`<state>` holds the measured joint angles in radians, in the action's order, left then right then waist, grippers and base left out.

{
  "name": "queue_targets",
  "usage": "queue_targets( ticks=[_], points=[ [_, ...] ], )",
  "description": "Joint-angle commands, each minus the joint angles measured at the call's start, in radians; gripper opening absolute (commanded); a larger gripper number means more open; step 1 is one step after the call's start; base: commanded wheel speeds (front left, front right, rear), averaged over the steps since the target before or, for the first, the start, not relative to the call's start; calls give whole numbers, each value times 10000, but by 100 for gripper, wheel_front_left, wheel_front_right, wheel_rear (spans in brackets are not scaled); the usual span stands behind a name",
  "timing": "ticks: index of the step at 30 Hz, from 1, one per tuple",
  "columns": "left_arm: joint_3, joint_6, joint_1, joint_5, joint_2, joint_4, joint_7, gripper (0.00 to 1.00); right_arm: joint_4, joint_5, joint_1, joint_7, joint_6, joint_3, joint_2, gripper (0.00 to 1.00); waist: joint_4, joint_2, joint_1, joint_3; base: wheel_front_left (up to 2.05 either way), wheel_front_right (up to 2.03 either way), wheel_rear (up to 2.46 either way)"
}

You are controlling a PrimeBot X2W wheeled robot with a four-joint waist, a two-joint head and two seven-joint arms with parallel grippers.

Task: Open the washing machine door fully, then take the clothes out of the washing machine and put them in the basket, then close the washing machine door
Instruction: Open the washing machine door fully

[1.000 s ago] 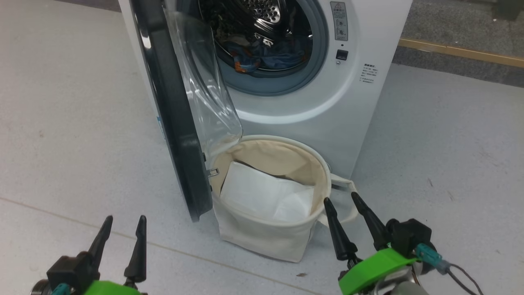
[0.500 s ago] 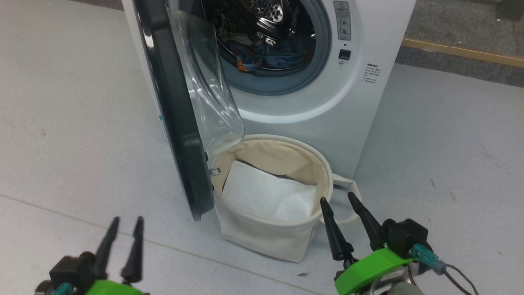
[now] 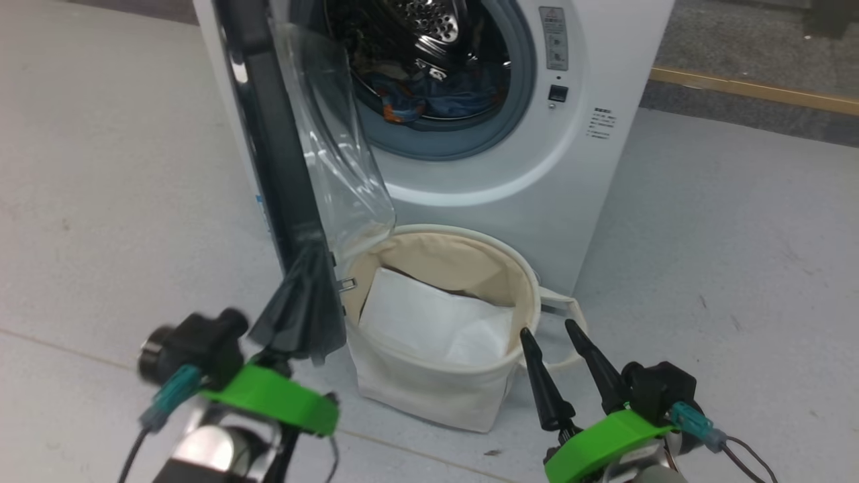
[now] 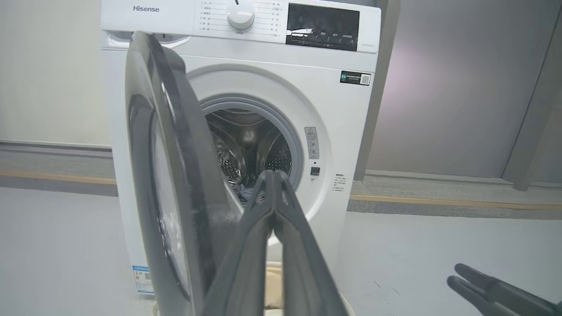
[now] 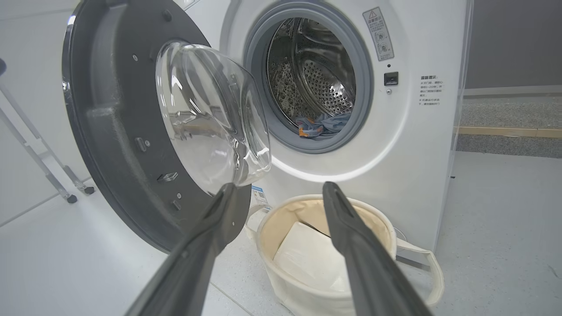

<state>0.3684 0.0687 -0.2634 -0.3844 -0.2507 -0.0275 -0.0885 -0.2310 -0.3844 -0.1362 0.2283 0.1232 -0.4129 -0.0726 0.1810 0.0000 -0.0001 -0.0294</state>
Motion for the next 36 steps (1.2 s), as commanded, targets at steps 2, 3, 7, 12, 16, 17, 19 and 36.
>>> queue_targets(
  ticks=[2,3,7,12,16,17,19,36],
  points=[
    [20,-99,-934,114,222,-352,242,0,267,39,-164,-3,75,-150,129,100,-220,0,1,46,0,0,0],
    [20,-99,-934,114,222,-352,242,0,267,39,-164,-3,75,-150,129,100,-220,0,1,46,0,0,0],
    [158,-67,-1420,11,560,534,436,0,241,19,-258,10,75,-164,155,100,-492,0,1,137,0,0,0],
    [-217,662,-2115,-59,1051,2461,510,0,148,-6,-306,40,75,-139,180,100,-756,0,1,194,0,0,0],
    [-453,895,-2556,-100,1154,3705,256,0,118,-17,-401,54,75,-166,195,100,-960,0,1,255,0,0,0],
    [-494,899,-2604,-132,1164,3913,178,0,120,-13,-407,63,75,-134,197,100,-978,0,1,265,0,0,0],
    [-556,912,-2645,-175,1168,4187,29,0,116,14,-392,74,75,-59,200,100,-969,0,1,285,0,0,0],
    [-1797,1339,-2102,-714,-197,4966,-97,0,241,45,-162,127,75,115,217,100,44,0,1,15,0,0,0]
  ],
)
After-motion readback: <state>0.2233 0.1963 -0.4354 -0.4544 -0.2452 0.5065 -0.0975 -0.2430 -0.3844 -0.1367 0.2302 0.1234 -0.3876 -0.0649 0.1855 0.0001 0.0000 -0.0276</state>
